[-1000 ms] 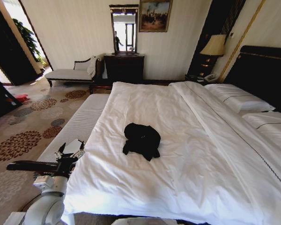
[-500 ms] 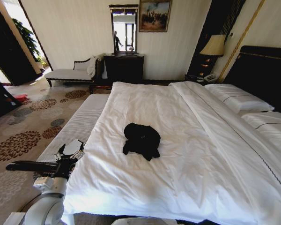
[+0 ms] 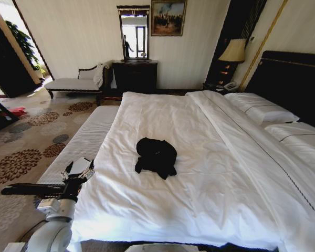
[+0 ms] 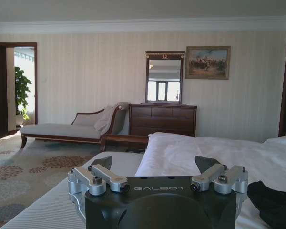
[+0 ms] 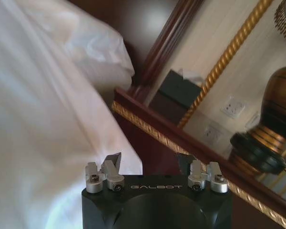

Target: Fold the clothes on the bed.

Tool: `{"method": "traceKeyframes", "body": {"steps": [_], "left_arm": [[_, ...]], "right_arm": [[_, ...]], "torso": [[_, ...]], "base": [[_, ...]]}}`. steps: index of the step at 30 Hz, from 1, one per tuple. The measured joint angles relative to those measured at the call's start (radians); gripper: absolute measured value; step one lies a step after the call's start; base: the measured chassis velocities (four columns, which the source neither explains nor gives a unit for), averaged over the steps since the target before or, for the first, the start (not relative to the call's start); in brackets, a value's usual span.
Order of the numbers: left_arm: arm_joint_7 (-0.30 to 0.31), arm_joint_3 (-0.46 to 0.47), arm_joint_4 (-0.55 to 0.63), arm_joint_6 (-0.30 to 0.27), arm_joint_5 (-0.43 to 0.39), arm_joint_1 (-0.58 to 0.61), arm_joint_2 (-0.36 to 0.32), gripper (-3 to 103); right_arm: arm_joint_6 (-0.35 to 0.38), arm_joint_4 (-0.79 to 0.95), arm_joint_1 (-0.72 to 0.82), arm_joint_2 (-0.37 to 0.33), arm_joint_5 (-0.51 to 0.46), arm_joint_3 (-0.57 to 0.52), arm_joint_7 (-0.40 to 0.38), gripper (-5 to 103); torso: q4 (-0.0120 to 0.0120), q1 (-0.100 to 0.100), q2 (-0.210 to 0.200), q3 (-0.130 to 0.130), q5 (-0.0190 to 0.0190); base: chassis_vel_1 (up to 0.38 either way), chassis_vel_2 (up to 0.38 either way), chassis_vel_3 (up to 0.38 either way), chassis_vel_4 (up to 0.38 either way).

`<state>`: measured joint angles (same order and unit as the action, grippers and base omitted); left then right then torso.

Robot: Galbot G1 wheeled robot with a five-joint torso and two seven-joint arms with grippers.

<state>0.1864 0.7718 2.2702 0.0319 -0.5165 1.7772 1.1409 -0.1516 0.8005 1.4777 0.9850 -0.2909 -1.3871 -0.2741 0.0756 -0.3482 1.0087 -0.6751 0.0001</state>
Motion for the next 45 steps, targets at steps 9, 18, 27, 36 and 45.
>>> {"method": "traceKeyframes", "body": {"steps": [9,18,27,36,45], "left_arm": [[0.001,-0.001,0.012,-0.003,0.007,0.003,-0.004,100],[0.001,-0.003,0.012,-0.003,0.016,0.004,-0.001,100],[0.003,-0.014,0.012,-0.006,0.025,0.001,0.007,100],[0.007,-0.02,0.015,-0.015,0.028,-0.004,0.004,100],[0.014,-0.038,-0.002,-0.045,0.029,-0.045,-0.036,100]], "right_arm": [[-0.025,0.375,0.116,0.046,-0.137,-0.046,0.062,96],[-0.014,0.764,0.227,0.12,-0.22,-0.039,0.123,100],[-0.023,1.045,0.264,0.212,-0.218,0.031,0.147,100],[0.003,1.132,0.241,0.245,-0.172,0.123,0.133,100],[0.056,1.271,0.252,0.143,-0.249,0.239,0.171,100]], "torso": [[-0.0004,0.0,0.0,0.0,-0.0004],[-0.0004,0.0,0.0,0.0,-0.0005],[-0.0004,0.0,0.0,0.0,-0.0004],[-0.0004,0.0,0.0,0.0,-0.0001],[-0.0004,0.0,0.0,0.0,-0.0003]], "base": [[0.0,0.0,0.0,0.0],[0.0,0.0,0.0,0.0],[0.0,0.0,0.0,0.0],[0.0,0.0,0.0,0.0],[0.0,0.0,0.0,0.0]]}}
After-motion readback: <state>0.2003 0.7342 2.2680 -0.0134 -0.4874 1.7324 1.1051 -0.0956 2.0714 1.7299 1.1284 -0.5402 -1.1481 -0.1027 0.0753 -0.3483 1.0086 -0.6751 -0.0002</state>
